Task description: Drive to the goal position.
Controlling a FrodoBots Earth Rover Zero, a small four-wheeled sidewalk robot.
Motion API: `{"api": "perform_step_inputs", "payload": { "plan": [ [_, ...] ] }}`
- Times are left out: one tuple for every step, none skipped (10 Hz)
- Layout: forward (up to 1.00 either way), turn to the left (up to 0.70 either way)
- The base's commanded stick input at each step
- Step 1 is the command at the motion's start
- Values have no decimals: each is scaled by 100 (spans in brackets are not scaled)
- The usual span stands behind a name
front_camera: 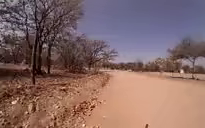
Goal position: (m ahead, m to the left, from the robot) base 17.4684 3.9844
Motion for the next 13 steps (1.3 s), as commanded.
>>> {"api": "perform_step_inputs", "payload": {
  "plan": [
    [100,-40],
    [100,-34],
    [100,-34],
    [100,-33],
    [100,0],
    [100,0],
    [100,0],
    [100,0],
    [100,0],
    [100,0],
    [100,0],
    [100,0],
    [100,0]
  ]
}}
